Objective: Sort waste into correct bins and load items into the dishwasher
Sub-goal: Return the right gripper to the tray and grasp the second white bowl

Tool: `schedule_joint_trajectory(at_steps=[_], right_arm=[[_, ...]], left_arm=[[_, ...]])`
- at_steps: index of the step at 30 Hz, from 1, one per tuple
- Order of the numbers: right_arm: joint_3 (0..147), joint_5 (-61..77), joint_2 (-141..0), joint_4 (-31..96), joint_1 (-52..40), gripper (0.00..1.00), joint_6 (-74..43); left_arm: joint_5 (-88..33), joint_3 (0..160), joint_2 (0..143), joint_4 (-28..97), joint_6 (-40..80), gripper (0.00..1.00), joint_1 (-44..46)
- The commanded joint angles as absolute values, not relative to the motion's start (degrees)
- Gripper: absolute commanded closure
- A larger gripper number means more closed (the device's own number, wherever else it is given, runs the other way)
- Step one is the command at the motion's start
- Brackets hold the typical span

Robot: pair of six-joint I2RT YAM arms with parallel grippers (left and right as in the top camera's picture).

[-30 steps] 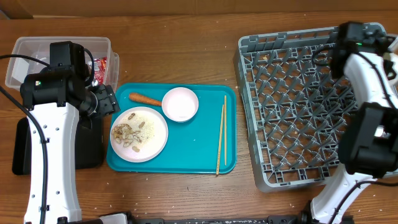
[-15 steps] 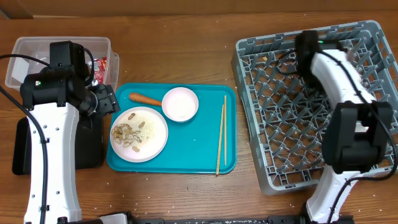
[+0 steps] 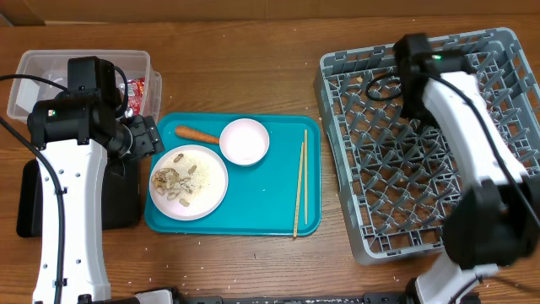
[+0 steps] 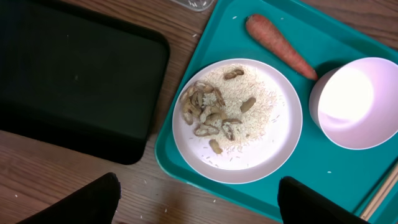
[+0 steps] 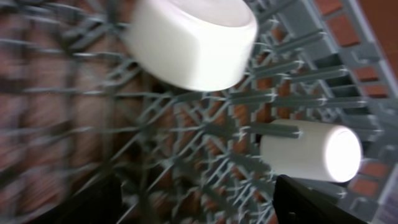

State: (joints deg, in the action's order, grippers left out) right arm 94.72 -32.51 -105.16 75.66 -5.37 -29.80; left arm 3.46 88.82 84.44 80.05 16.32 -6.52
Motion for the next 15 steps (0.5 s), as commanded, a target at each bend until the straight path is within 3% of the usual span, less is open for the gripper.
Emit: schedule_joint_trajectory(at_steps=[1, 6, 15], right_arm=[[97.3, -3.6, -97.0, 73.6, -5.8, 0.19, -16.7], [97.1, 17.0, -95.8, 71.5, -8.7, 0.19, -11.7], [94.9, 18.5, -101.6, 64.8, -22.3, 0.22, -12.2]], left_arm=[[3.3, 89.3, 84.3, 80.1, 16.3, 0.16, -6.8], [2.9, 89.3, 84.3, 80.2, 16.3, 0.14, -6.8], [2.9, 89.3, 84.3, 80.4, 16.3, 0.12, -6.8]])
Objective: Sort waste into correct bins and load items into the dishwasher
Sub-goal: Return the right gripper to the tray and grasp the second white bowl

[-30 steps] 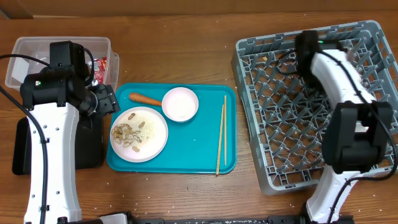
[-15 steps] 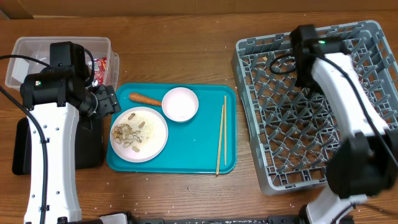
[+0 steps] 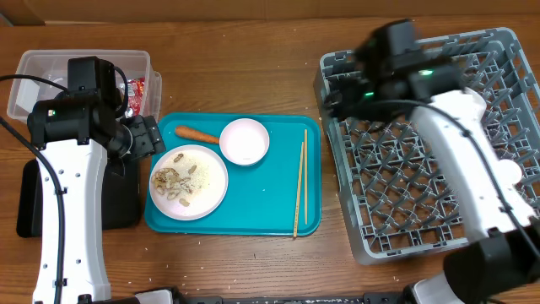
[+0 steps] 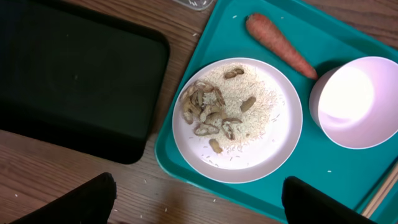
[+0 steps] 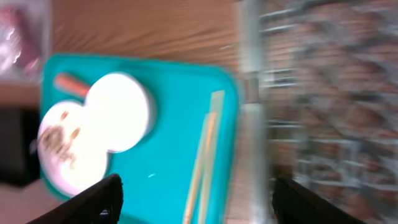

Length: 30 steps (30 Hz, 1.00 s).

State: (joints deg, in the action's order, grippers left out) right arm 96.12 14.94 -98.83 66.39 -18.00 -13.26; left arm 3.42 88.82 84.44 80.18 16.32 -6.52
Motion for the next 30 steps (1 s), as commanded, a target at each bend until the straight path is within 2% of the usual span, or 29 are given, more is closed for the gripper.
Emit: schedule_joint_trajectory(at_steps=[1, 8, 10, 14, 18, 21, 24, 25, 27, 28, 30], right_arm=[[94.8, 18.5, -102.7, 63.9, -23.9, 0.21, -12.2], [94.8, 8.0, -110.4, 57.9, -32.0, 0.27, -19.6], [94.8, 6.9, -112.8, 55.8, -33.5, 0.27, -20.0], [94.8, 6.9, -117.4, 52.5, -34.9, 0.33, -22.1], [94.8, 7.1, -121.4, 50.5, -35.3, 0.45, -24.2], [94.8, 7.1, -123.4, 49.2, -35.4, 0.62, -24.3], [94.8, 7.0, -124.2, 48.5, -35.4, 0.72, -24.3], [94.8, 6.9, -124.3, 48.5, -35.4, 0.76, -24.3], [94.8, 5.6, -124.3, 48.7, -35.4, 0.93, -24.3], [94.9, 5.4, -124.3, 48.7, -35.2, 0.96, -24.3], [95.3, 5.1, -124.2, 49.6, -34.8, 0.96, -24.2]], left_arm=[[2.9, 89.3, 84.3, 80.5, 16.3, 0.12, -6.8], [2.9, 89.3, 84.3, 80.7, 16.3, 0.12, -6.7], [2.9, 89.3, 84.3, 80.7, 16.3, 0.12, -6.7], [2.9, 89.3, 84.3, 80.8, 16.3, 0.12, -6.7], [2.9, 89.3, 84.3, 80.8, 16.3, 0.11, -6.7], [2.9, 89.3, 84.3, 80.7, 16.3, 0.11, -6.7], [2.9, 89.3, 84.3, 80.7, 16.3, 0.10, -6.7], [2.9, 89.3, 84.3, 80.7, 16.3, 0.10, -6.7], [2.9, 89.3, 84.3, 80.8, 16.3, 0.11, -6.7], [2.9, 89.3, 84.3, 80.8, 16.3, 0.10, -6.7], [2.9, 89.3, 84.3, 80.8, 16.3, 0.10, -6.7]])
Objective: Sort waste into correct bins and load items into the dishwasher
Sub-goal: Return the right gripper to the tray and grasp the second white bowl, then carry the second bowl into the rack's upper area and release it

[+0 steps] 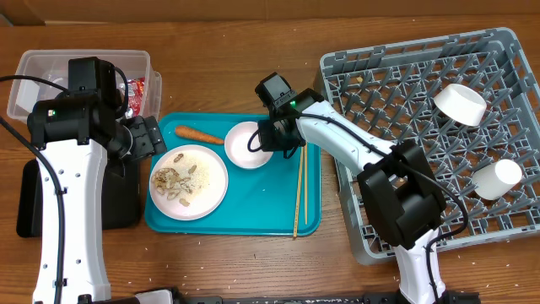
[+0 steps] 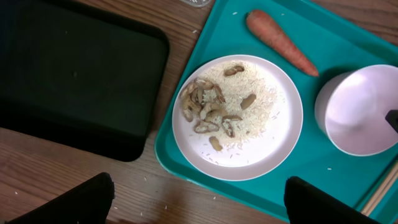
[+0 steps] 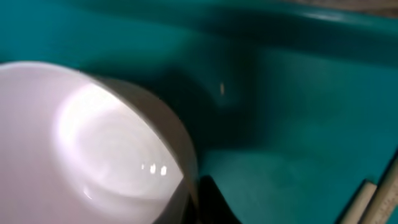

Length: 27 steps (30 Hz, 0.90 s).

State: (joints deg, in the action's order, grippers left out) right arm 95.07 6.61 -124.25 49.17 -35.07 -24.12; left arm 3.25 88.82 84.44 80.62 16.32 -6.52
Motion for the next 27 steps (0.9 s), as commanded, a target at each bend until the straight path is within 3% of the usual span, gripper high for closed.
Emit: schedule_joint_trajectory(at_steps=[1, 8, 12, 18, 27], right_arm=[[95.7, 4.9, -124.2, 50.3, -34.6, 0.96, -24.1], [107.9, -9.9, -120.0, 66.8, -30.7, 0.96, -23.6], [116.6, -26.4, -114.6, 75.5, -28.2, 0.96, -23.6], [118.7, -55.5, -107.2, 77.8, -22.4, 0.96, -23.7], [113.6, -63.1, -107.2, 82.4, -8.0, 0.96, -37.9]], left_arm=[[2.9, 89.3, 84.3, 80.8, 16.3, 0.10, -6.7], [2.9, 89.3, 84.3, 80.7, 16.3, 0.10, -6.7], [3.0, 89.3, 84.3, 80.7, 16.3, 0.11, -6.7], [3.0, 89.3, 84.3, 80.3, 16.3, 0.10, -6.7], [3.0, 89.3, 84.3, 80.2, 16.3, 0.10, -6.7]])
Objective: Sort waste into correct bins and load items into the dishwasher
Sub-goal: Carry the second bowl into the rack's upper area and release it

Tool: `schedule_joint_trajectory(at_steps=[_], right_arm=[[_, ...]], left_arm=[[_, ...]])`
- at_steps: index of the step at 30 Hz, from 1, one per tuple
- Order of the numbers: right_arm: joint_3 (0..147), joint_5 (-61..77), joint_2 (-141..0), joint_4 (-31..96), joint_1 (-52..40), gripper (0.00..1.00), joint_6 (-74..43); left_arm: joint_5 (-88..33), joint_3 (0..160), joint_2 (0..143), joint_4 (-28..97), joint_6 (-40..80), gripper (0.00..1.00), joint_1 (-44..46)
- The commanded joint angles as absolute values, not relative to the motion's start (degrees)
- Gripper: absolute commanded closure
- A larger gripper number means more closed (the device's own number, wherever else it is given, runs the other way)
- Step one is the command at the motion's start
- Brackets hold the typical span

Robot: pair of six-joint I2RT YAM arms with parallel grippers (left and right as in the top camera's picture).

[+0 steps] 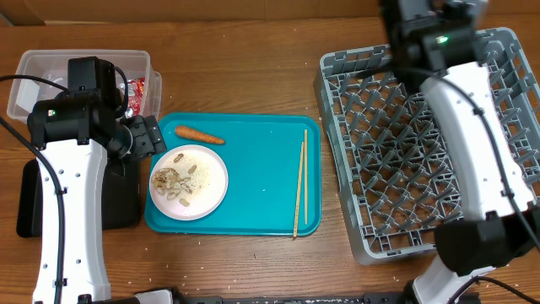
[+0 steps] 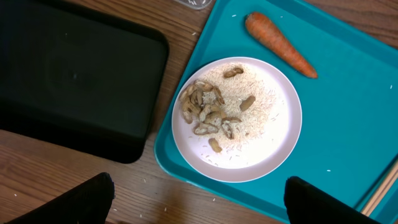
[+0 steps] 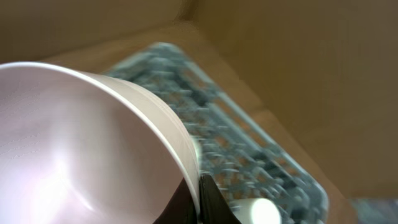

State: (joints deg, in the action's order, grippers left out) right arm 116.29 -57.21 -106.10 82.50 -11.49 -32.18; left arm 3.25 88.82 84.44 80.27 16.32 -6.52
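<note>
My right gripper (image 3: 200,186) is shut on the rim of a white bowl (image 3: 81,143), which fills the left of the right wrist view. Beyond it the grey dishwasher rack (image 3: 205,106) is blurred, with a white cup (image 3: 258,211) lying in it. Overhead, the right arm reaches over the back of the rack (image 1: 396,194) and hides the bowl. The teal tray (image 1: 253,211) holds a plate of rice and peanut shells (image 1: 188,181), a carrot (image 1: 199,134) and chopsticks (image 1: 300,181). My left gripper (image 2: 199,196) hangs open above the tray's left edge, holding nothing.
A black bin (image 1: 118,198) lies left of the tray, under the left arm. A clear container (image 1: 51,72) with wrappers stands at the back left. The rack's walls rise above the wooden table (image 1: 245,76).
The white bowl has left the tray. My right gripper, which was at its rim on the tray, now holds it up over the back of the rack. The left arm has not moved.
My right gripper was open over the rack, where a bowl and a cup lay. Then it was at the rack's left edge, looking at the tray. Then it was at the rim of the tray's bowl. Now it holds that bowl over the rack.
</note>
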Motion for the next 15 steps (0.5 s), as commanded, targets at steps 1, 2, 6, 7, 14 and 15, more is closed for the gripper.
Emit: schedule_joint_trajectory(at_steps=[1, 2, 6, 7, 14, 15], right_arm=[[112.1, -64.1, -107.3, 82.1, -6.5, 0.96, -38.0], [110.7, -64.4, -107.3, 81.5, -5.4, 0.96, -38.0], [104.2, -64.5, -107.4, 78.2, -1.9, 0.96, -38.0], [102.5, -64.5, -107.4, 77.2, -1.4, 0.96, -38.0], [90.8, -64.9, -107.4, 70.2, -1.3, 0.96, -38.0], [89.2, -64.8, -107.4, 69.3, -1.5, 0.96, -38.0]], left_arm=[[3.0, 89.3, 84.3, 80.2, 16.3, 0.10, -6.7], [3.0, 89.3, 84.3, 80.1, 16.3, 0.10, -6.7], [2.9, 89.3, 84.3, 80.1, 16.3, 0.10, -6.7], [2.9, 89.3, 84.3, 80.1, 16.3, 0.10, -6.7], [3.0, 89.3, 84.3, 80.0, 16.3, 0.10, -6.7], [3.0, 89.3, 84.3, 79.9, 16.3, 0.10, -6.7]])
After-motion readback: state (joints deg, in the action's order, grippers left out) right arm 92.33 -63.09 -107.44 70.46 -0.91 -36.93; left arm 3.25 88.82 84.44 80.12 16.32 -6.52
